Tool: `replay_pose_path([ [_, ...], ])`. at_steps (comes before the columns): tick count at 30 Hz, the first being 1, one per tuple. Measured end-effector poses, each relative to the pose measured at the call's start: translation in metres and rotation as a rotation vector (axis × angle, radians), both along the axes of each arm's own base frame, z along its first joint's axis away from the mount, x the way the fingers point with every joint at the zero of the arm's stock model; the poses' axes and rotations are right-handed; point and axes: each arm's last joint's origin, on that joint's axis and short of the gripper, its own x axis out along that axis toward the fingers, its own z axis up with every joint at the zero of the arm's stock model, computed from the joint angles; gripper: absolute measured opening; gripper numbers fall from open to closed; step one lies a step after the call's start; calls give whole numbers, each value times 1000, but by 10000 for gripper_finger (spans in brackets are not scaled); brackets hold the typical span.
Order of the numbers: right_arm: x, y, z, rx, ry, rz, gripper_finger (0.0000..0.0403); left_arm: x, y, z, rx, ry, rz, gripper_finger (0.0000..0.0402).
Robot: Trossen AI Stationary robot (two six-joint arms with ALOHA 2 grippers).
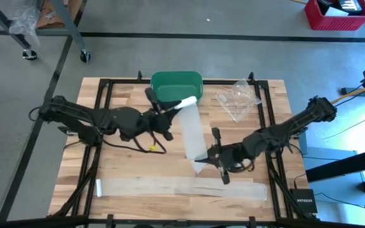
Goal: Roll bandage
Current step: Roll the top white bandage
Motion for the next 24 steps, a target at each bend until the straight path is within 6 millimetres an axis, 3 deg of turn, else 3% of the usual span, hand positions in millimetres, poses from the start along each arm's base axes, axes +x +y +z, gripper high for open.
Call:
replay_pose_path([
  [5, -8, 10, 21, -11, -37, 12, 6, 7, -1, -14, -11, 72, 7, 54],
  [13, -11, 7, 50, 17, -110, 4, 7, 14, -7, -36, -23, 191, 4, 54],
  [24, -18, -4, 94, 77, -234, -77, 7, 9, -25, -44, -34, 246, -55, 54],
])
